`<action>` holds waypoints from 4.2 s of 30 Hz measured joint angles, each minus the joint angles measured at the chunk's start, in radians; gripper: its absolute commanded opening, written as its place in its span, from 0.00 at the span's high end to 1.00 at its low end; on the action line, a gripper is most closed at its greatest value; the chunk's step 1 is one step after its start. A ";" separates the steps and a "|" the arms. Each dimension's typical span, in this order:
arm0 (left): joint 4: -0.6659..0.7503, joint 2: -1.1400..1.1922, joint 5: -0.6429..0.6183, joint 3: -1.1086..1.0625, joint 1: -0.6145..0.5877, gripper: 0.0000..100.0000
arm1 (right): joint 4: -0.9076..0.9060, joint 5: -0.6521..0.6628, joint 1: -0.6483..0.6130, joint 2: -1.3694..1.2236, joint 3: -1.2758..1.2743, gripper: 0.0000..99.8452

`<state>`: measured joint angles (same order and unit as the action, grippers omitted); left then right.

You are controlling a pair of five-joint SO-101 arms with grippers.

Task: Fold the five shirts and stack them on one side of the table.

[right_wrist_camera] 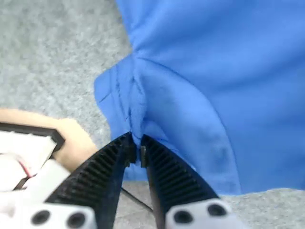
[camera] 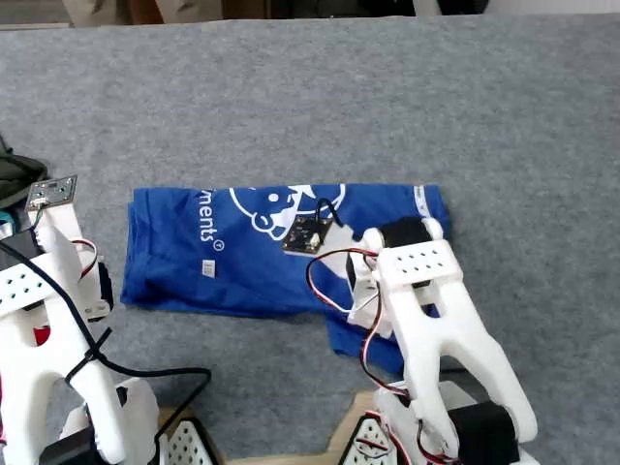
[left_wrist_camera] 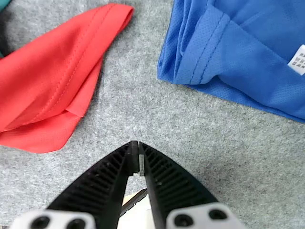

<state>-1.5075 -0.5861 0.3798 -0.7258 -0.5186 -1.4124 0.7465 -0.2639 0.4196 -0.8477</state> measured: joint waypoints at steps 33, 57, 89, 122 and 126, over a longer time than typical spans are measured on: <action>0.011 0.000 -0.044 0.089 0.000 0.87 | -0.276 0.149 -0.176 0.002 0.310 0.80; 0.365 0.824 -0.368 0.555 0.388 0.98 | 0.199 -0.060 0.180 -0.804 0.855 0.98; -0.241 1.909 -0.258 2.335 0.381 0.98 | -0.333 0.029 0.319 -1.402 2.056 0.97; -0.146 0.157 -0.180 0.437 0.219 0.98 | -0.127 0.160 0.140 -0.098 0.269 0.78; -0.141 0.026 -0.173 0.308 0.146 0.98 | -0.038 0.166 0.094 -0.098 0.195 0.79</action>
<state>-1.6487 -0.5600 0.2064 -0.4173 -0.3728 -1.4507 0.9122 -0.1703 0.3214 -0.6529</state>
